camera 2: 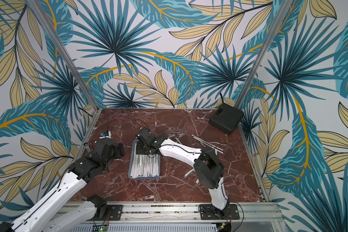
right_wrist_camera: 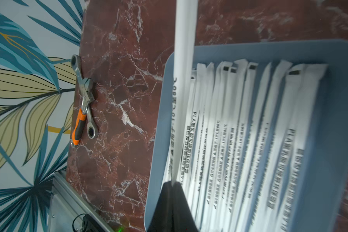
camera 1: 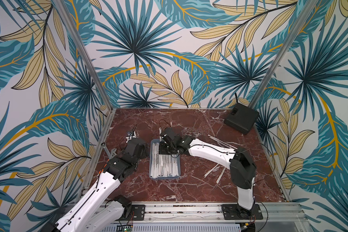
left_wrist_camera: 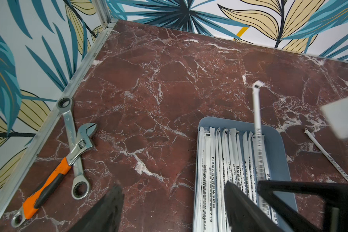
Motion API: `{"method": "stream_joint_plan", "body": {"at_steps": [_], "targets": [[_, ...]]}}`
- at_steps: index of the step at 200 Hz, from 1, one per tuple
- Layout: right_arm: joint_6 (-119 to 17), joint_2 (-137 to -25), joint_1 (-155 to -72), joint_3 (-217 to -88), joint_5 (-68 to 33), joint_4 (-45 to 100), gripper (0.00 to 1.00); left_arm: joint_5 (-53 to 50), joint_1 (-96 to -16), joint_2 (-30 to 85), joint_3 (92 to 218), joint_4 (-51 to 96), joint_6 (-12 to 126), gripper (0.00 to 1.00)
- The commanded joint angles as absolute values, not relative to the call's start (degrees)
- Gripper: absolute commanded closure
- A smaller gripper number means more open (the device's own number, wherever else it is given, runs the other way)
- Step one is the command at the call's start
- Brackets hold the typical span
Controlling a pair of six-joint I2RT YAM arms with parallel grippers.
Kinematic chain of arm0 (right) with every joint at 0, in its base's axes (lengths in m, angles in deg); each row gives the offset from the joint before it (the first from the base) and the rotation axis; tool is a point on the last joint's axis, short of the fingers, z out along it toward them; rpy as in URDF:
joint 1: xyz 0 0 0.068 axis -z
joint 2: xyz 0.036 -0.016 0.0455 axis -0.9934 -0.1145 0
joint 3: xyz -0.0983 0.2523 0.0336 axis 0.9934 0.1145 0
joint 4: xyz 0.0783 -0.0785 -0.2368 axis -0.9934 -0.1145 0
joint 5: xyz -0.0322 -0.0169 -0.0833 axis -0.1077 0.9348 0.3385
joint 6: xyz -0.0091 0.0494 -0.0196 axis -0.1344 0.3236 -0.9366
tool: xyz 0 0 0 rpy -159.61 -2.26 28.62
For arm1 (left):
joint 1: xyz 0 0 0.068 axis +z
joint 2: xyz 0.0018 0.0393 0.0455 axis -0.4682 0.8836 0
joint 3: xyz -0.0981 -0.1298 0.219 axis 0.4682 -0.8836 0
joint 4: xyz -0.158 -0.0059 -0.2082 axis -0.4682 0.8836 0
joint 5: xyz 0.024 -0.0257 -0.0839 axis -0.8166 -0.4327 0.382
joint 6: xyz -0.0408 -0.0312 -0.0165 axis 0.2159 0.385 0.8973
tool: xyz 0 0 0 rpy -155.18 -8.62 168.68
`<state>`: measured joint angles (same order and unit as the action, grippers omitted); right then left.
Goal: Put the straws into the storage box
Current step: Place the straw in the storage box.
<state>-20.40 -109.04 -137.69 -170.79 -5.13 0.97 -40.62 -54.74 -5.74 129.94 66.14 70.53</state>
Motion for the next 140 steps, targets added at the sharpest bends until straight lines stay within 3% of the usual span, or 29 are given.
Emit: {"method": "stream_joint_plan", "body": {"at_steps": [1, 118, 140], "targets": [[-17.0, -113.9, -138.9, -173.2, -1.7, -3.5, 0.94, -41.9, -54.2, -6.9, 130.2, 68.4, 70.8, 0.17], [-16.5, -121.3, -140.3, -177.9, -4.2, -6.8, 0.90, -38.0, -54.0, -5.4, 128.8, 65.8, 70.8, 0.17], [-16.8, -121.1, -140.2, -177.8, -4.8, -7.2, 0.84, -37.5, -54.0, -5.1, 128.8, 65.2, 70.8, 0.17]]}}
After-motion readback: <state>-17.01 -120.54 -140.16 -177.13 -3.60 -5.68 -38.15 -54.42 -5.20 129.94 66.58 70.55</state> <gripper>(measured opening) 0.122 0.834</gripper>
